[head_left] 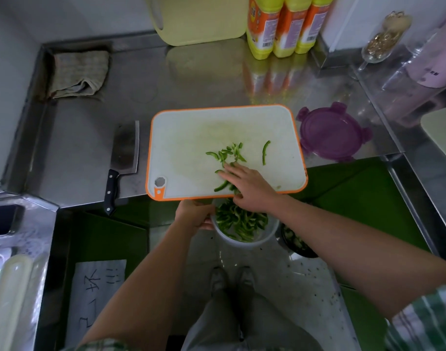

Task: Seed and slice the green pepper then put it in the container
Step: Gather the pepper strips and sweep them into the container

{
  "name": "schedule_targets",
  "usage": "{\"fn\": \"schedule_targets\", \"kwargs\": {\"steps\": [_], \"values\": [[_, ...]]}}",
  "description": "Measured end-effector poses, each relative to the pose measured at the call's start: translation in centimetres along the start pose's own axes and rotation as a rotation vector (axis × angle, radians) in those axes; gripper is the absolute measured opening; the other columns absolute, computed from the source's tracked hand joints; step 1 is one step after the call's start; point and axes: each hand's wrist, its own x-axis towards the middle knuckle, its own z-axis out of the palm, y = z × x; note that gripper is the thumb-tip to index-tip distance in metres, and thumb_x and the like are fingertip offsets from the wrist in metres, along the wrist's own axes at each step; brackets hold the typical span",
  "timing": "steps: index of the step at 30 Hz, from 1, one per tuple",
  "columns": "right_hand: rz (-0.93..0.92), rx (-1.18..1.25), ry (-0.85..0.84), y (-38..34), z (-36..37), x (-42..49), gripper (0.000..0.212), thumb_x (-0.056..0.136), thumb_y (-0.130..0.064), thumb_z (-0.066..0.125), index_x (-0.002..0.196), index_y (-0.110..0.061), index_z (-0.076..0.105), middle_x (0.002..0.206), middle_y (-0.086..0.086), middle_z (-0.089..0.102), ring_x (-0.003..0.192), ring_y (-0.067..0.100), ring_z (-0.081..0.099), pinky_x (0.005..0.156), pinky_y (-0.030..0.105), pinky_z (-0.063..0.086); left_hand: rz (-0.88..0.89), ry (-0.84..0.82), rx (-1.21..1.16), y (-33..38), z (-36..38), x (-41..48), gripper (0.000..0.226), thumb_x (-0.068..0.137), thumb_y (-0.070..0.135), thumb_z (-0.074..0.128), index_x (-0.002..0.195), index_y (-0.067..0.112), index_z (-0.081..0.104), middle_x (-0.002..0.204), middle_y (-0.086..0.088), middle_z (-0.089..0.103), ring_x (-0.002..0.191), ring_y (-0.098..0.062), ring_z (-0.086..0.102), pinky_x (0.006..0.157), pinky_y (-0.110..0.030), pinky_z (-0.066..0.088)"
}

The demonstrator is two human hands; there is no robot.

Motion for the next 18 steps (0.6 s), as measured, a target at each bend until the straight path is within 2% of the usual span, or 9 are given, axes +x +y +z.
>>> {"fn": "schedule_targets", "kwargs": {"steps": [2,4,5,8,10,13,15,18], "values": [[-0.014,0.011,0.070,0.1,0.5,-0.5,0.063,0.083,-0.014,0.059,0.143,-0.017,0.040,0.153,0.005,0.028,0.141,0.026,0.020,0.113,0.043,0.028,0.000,0.002,-0.005,0.0,-0.2,0.1,0.005,0.080,-0.008,0.067,0.084,-0.007,0.065,0.063,-0.015,0.068,0.047,-0.021,0.067,0.044,-0.028,0.054],[-0.059,0.060,0.201,0.2,1.2,-1.4,0.043,0.081,-0.011,0.062,0.123,-0.011,0.057,0.130,0.004,0.048,0.124,0.023,0.037,0.098,0.041,0.044,-0.005,-0.003,-0.014,-0.1,-0.2,0.2,0.011,0.077,-0.008,0.067,0.088,-0.009,0.066,0.064,-0.017,0.068,0.050,-0.024,0.067,0.046,-0.029,0.054],[-0.087,0.074,0.231,0.3,1.4,-1.8,0.034,0.080,-0.012,0.063,0.114,-0.010,0.061,0.119,0.003,0.052,0.115,0.021,0.041,0.089,0.040,0.048,-0.004,-0.001,-0.019,-0.1,-0.1,0.1,0.012,0.077,-0.008,0.067,0.089,-0.009,0.066,0.064,-0.017,0.068,0.050,-0.024,0.067,0.045,-0.029,0.054],[-0.185,0.058,0.238,0.2,1.6,-2.9,0.024,0.078,-0.021,0.066,0.100,-0.012,0.064,0.103,0.001,0.055,0.096,0.019,0.048,0.076,0.035,0.048,0.003,-0.018,-0.027,0.1,0.0,0.2,0.012,0.078,-0.008,0.068,0.089,-0.005,0.065,0.067,-0.016,0.069,0.054,-0.025,0.069,0.046,-0.029,0.054],[-0.234,0.085,0.231,0.1,1.2,-3.3,0.023,0.078,-0.026,0.067,0.098,-0.014,0.065,0.101,0.000,0.056,0.082,0.015,0.051,0.067,0.028,0.045,0.010,-0.030,-0.024,0.2,-0.1,0.2,0.012,0.078,-0.006,0.069,0.090,-0.004,0.065,0.066,-0.015,0.069,0.054,-0.024,0.069,0.047,-0.029,0.054],[-0.232,0.146,0.199,0.0,0.2,-3.2,0.022,0.082,-0.027,0.065,0.100,-0.015,0.065,0.105,-0.003,0.053,0.062,0.006,0.044,0.054,0.014,0.033,0.002,-0.034,-0.024,0.3,-0.2,0.1,0.009,0.079,-0.004,0.070,0.087,-0.003,0.065,0.065,-0.014,0.069,0.052,-0.023,0.068,0.046,-0.028,0.054],[-0.192,0.170,0.222,-0.2,-0.5,-2.5,0.017,0.085,-0.028,0.062,0.098,-0.016,0.064,0.102,-0.005,0.053,0.063,0.007,0.047,0.056,0.017,0.035,0.007,-0.038,-0.032,0.4,-0.4,0.0,0.010,0.079,-0.003,0.072,0.086,-0.003,0.065,0.064,-0.014,0.068,0.051,-0.023,0.067,0.044,-0.027,0.053],[-0.051,0.260,0.349,0.3,-1.4,-0.4,0.016,0.086,-0.025,0.060,0.100,-0.017,0.061,0.103,-0.005,0.051,0.081,0.008,0.050,0.067,0.023,0.041,0.004,-0.051,-0.025,0.5,-0.9,0.0,0.011,0.080,-0.004,0.071,0.089,-0.005,0.064,0.071,-0.018,0.069,0.052,-0.023,0.067,0.043,-0.027,0.053]]}}
